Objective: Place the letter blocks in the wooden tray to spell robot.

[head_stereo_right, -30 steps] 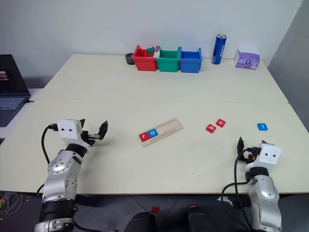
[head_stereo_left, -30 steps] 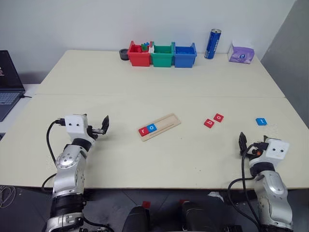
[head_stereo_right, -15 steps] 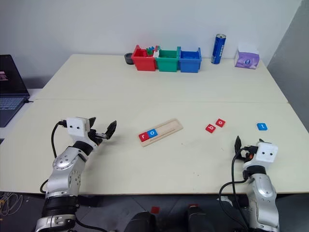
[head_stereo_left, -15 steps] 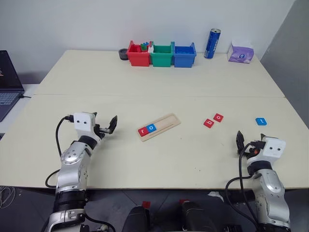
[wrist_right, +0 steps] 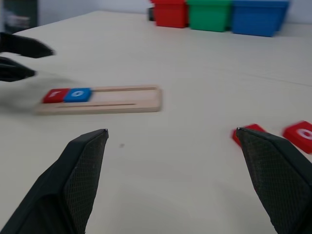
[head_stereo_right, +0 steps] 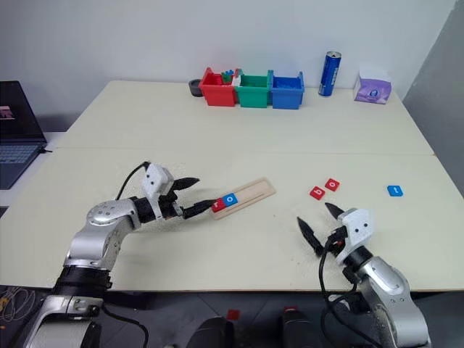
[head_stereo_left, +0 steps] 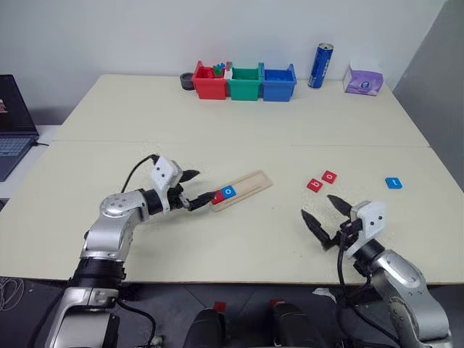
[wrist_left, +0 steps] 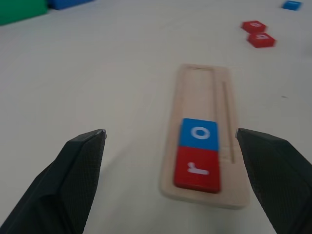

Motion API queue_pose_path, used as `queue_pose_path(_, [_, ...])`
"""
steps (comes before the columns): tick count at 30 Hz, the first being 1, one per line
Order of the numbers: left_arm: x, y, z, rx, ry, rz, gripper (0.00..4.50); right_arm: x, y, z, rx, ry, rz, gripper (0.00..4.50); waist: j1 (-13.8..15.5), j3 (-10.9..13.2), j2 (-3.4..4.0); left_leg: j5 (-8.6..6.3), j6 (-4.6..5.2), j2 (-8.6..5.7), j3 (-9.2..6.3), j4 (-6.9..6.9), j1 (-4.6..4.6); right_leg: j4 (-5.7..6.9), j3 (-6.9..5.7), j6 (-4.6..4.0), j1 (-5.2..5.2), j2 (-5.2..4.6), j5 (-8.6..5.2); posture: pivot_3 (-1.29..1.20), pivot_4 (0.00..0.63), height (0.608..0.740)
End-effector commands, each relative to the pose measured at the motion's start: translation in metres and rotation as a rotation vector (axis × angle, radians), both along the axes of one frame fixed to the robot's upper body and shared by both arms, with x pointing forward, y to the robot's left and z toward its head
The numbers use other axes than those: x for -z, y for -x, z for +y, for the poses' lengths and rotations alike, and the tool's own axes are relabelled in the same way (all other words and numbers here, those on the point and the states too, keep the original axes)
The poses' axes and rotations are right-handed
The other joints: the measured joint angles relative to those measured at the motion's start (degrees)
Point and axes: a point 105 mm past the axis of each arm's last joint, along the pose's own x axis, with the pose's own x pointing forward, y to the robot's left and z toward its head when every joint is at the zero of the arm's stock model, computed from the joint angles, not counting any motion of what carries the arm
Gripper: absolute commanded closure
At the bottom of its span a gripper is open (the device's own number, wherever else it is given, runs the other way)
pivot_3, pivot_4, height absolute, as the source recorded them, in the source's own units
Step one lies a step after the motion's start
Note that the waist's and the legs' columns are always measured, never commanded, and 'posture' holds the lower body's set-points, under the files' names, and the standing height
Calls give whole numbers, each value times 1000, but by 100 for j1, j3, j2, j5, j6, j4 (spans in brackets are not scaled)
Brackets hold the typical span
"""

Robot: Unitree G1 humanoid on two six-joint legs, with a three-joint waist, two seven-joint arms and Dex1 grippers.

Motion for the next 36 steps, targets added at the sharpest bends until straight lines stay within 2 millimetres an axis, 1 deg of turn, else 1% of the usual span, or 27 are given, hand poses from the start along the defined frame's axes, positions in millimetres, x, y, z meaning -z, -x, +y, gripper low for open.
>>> queue_pose_path(1, [0,-4,-4,84,-64,-8,0,-16,16,20,-153,26,-15,43,1,1,-2,0,0,0,-1,1,-1,0,-2,0,0,2,0,0,150,740])
queue_pose_path(4, [4,-9,-3,99,-89,-1,0,-17,22,24,-201,59,-1,43,1,4,-7,0,0,-3,-3,1,-2,-1,-7,0,0,8,-1,0,150,740])
queue_pose_path(8, [3,-16,-5,91,-83,-9,0,-18,23,25,-200,78,-10,43,0,5,-9,0,0,-2,-3,0,-4,0,-7,1,-1,10,-1,0,150,740])
queue_pose_path(14, [9,-15,-6,100,-115,-6,0,-17,28,27,-222,87,-5,43,5,5,-9,0,0,1,-5,3,-7,-1,-8,1,-1,8,-1,0,150,740])
queue_pose_path(20, [17,-18,0,71,-184,-4,0,-13,34,31,-270,118,4,43,4,5,-10,0,0,0,-5,4,-6,0,-8,2,-1,8,-2,0,150,740])
queue_pose_path(29, [27,-23,-1,53,-245,2,0,-17,34,34,-285,125,-14,43,7,3,-12,0,0,0,-7,6,-7,2,-11,2,-1,8,-2,0,150,740])
queue_pose_path(36, [36,-21,-3,79,-265,63,0,-18,36,38,-297,138,-26,43,7,0,-14,0,0,-1,-6,8,-5,3,-11,2,1,8,-2,0,150,740])
